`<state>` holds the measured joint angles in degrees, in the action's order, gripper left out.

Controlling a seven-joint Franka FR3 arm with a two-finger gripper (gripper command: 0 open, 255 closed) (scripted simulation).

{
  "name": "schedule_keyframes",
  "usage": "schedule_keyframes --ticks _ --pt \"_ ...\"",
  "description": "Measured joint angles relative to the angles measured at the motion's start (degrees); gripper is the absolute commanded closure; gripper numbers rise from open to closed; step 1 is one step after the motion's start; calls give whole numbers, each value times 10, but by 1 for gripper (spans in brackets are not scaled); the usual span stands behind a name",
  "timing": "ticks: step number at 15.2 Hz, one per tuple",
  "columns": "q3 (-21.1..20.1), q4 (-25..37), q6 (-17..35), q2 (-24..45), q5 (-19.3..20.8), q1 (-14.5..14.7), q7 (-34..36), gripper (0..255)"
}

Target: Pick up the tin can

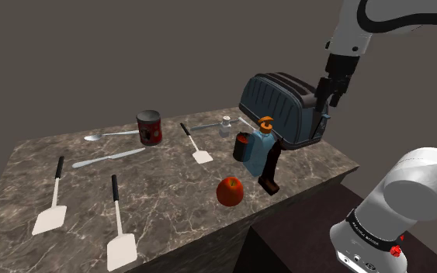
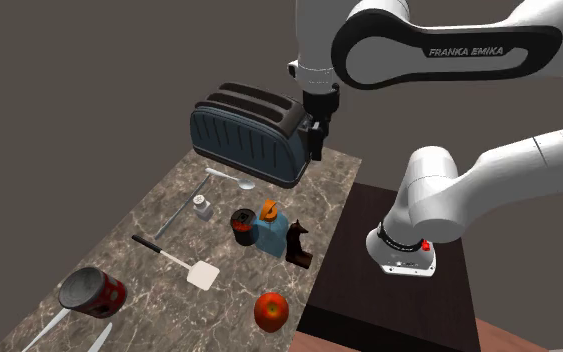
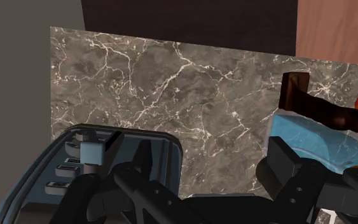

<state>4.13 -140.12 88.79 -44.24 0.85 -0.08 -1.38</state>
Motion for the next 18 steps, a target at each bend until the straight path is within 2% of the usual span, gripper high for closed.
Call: schedule_keyframes --ticks 3,9,14,18 --pt "-17 -6 17 7 -13 0 31 0" --pt "-91 -28 121 66 -63 -4 178 0" --pt "-153 -13 212 151 -87 -13 305 0" --pt "-194 17 274 227 -84 -27 408 0"
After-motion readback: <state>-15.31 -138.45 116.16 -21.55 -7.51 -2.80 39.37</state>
